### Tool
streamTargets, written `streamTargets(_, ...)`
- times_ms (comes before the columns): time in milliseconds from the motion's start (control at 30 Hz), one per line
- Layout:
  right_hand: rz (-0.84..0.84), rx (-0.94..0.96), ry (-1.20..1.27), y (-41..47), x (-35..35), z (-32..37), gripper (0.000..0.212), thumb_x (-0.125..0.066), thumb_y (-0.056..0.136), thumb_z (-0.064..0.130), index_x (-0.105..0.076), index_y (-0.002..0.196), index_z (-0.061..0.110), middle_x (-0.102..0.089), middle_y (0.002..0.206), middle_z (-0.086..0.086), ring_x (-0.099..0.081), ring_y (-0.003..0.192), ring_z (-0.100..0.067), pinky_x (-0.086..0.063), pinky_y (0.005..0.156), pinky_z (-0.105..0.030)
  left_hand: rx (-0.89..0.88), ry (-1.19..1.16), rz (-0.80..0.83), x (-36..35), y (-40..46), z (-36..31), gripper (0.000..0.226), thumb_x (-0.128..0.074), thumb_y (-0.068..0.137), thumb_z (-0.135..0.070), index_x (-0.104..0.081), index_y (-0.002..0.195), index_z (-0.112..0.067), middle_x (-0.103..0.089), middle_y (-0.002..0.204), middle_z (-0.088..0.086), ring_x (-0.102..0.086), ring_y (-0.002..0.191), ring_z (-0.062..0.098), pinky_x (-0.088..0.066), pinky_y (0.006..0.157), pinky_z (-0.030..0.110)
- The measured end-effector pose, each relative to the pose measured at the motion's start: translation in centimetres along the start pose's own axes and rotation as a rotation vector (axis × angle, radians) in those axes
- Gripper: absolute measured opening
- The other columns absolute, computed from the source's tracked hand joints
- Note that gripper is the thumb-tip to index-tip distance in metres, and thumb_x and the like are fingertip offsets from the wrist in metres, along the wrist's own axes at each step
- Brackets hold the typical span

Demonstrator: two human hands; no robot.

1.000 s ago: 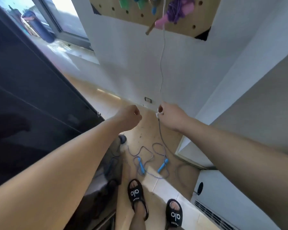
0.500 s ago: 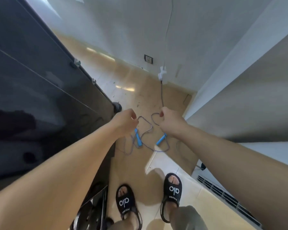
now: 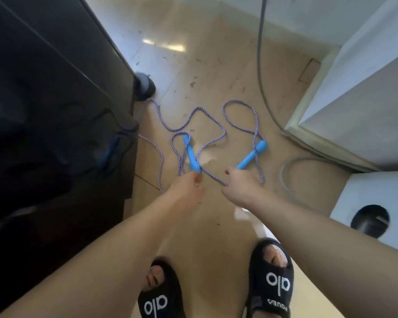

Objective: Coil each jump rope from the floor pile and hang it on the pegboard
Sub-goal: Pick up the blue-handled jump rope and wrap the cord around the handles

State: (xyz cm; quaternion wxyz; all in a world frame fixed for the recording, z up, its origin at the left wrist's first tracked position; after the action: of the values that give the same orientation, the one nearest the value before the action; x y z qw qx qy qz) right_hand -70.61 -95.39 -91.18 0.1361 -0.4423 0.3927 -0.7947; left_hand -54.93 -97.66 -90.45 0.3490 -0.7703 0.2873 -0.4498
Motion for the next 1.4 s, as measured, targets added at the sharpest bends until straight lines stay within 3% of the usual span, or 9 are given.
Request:
streamTargets(133, -0.024, 0.085, -0.108, 6.1, -6.0, -1.0, 0.054, -0.059, 0.085, 0.014, -0.044, 0.136, 0.020, -0.057, 0.128, -0.006, -0.053, 0.124, -0.031, -0.045, 0.095, -0.035, 0.011, -0.059, 0.003, -4.2, 5.7, 3.9, 0.038, -0.050, 0.098, -0.021, -0.051, 0.135, -0.023, -0.061, 0.122, 0.004, -0.060, 0.097, 0.021, -0.045, 0.078, 0.026)
streamTargets(333, -0.176, 0.234, -0.377, 9.2, -10.2, -0.1, 0.050, -0.054, 0.084, 0.010, -0.044, 0.132, 0.020, -0.055, 0.124, -0.004, -0.052, 0.119, -0.030, -0.039, 0.089, -0.037, -0.028, -0.121, -0.081, -5.9, 10.3, 6.8, 0.041, -0.050, 0.092, -0.018, -0.054, 0.131, -0.027, -0.067, 0.111, 0.001, -0.061, 0.085, 0.019, -0.046, 0.070, 0.026)
streamTargets(467, 0.093, 0.241, -0.224, 7.2, -13.0, -0.7, 0.014, -0.054, 0.088, 0.032, -0.055, 0.101, 0.026, -0.062, 0.105, -0.003, -0.062, 0.100, -0.030, -0.050, 0.080, -0.037, -0.103, -0.080, -0.096, -5.6, 9.1, 6.2, 0.063, -0.056, 0.090, -0.013, -0.041, 0.147, -0.035, -0.057, 0.124, 0.005, -0.060, 0.105, 0.025, -0.052, 0.092, 0.037)
streamTargets(700, 0.278, 0.251, -0.086, -0.8, -4.8, 2.7, 0.022, -0.053, 0.084, 0.002, -0.068, 0.081, 0.018, -0.068, 0.086, -0.002, -0.051, 0.074, -0.014, -0.041, 0.063, -0.022, -0.281, 0.236, -0.032, -3.0, 1.9, 2.0, 0.074, -0.067, 0.087, -0.017, -0.039, 0.151, -0.040, -0.026, 0.160, 0.002, -0.037, 0.140, 0.027, -0.038, 0.111, 0.037)
streamTargets(833, 0.181, 0.291, -0.001, -6.8, 2.6, 4.9, 0.033, -0.046, 0.080, -0.004, -0.060, 0.063, 0.019, -0.053, 0.061, 0.005, -0.046, 0.060, -0.010, -0.035, 0.048, -0.014, -0.309, 0.058, 0.084, -2.1, -4.6, -0.1, 0.024, -0.053, 0.091, -0.024, -0.073, 0.102, -0.028, -0.059, 0.129, -0.004, -0.055, 0.117, 0.018, -0.044, 0.106, 0.039)
streamTargets(933, 0.008, 0.300, 0.098, -11.1, 7.2, 4.4, 0.029, -0.050, 0.082, -0.008, -0.059, 0.067, 0.015, -0.060, 0.065, -0.003, -0.051, 0.066, -0.016, -0.038, 0.052, -0.020, -0.296, -0.002, 0.101, -1.1, -10.1, -0.9, 0.031, -0.044, 0.089, -0.040, -0.066, 0.080, -0.020, -0.065, 0.107, 0.005, -0.059, 0.093, 0.017, -0.046, 0.090, 0.033)
streamTargets(1033, -0.165, 0.279, 0.259, -14.7, 10.6, 2.1, 0.024, -0.048, 0.083, -0.008, -0.057, 0.066, 0.007, -0.064, 0.073, -0.013, -0.055, 0.070, -0.022, -0.041, 0.062, -0.026, -0.358, 0.034, -0.077, 2.1, -15.1, -1.4, 0.019, -0.052, 0.087, -0.039, -0.046, 0.075, -0.026, -0.054, 0.076, -0.007, -0.050, 0.071, 0.016, -0.041, 0.068, 0.031)
streamTargets(1200, -0.391, 0.202, 0.073, -19.9, 13.7, -0.2, 0.013, -0.057, 0.082, 0.005, -0.070, 0.081, 0.008, -0.061, 0.062, 0.003, -0.055, 0.066, -0.020, -0.035, 0.055, -0.024, -0.256, 0.352, -0.584, 7.7, -21.7, 0.1, 0.018, -0.045, 0.097, -0.032, -0.042, 0.083, -0.022, -0.058, 0.084, 0.004, -0.056, 0.085, 0.031, -0.035, 0.064, 0.032)
streamTargets(1400, -0.170, 0.402, -0.136, -24.6, 10.7, 4.8, 0.039, -0.058, 0.082, 0.009, -0.057, 0.120, 0.019, -0.063, 0.106, -0.004, -0.060, 0.096, -0.025, -0.050, 0.079, -0.030, -0.605, -0.004, -0.627, 8.5, -29.3, -5.3, 0.035, -0.041, 0.100, -0.043, -0.039, 0.072, -0.022, -0.047, 0.060, -0.004, -0.042, 0.056, 0.019, -0.038, 0.056, 0.038)
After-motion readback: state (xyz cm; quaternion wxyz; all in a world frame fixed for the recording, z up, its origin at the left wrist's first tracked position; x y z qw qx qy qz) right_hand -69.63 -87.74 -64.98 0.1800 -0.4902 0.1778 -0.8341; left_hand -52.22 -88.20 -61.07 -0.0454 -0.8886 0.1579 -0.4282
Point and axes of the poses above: each hand's wrist, its own y-axis towards the middle knuckle, its own x-axis out of the back of the hand, z = x × y, the point moved 9 cm from there along y, towards the middle knuckle
